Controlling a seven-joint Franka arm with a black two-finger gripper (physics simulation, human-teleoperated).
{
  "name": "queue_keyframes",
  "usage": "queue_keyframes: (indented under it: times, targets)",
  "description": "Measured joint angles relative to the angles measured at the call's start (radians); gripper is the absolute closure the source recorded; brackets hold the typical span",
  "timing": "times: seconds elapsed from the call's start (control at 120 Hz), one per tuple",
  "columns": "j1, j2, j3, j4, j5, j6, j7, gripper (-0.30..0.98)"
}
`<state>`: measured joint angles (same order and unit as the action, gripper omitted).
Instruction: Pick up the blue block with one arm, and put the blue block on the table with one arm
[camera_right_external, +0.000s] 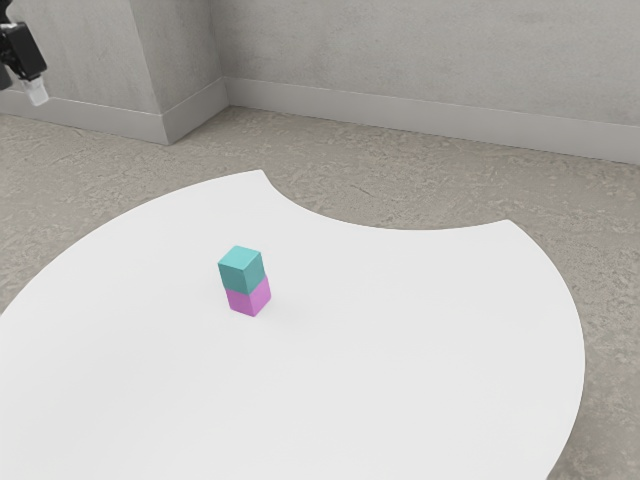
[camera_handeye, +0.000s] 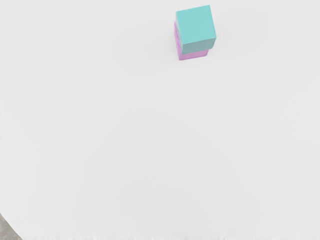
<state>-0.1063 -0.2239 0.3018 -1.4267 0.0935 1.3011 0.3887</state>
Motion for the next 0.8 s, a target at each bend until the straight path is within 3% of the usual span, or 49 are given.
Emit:
queue_keyframes:
  times: [0.225, 0.45, 0.8]
  targets:
    - [-0.001, 0.059, -0.001, -0.019, 0.026, 0.003, 0.003, 0.00]
    - [0.001, 0.197, 0.003, -0.095, 0.029, 0.185, 0.005, 0.00]
    - [-0.054, 0.274, 0.008, -0.272, -0.020, 0.377, -0.063, 0.00]
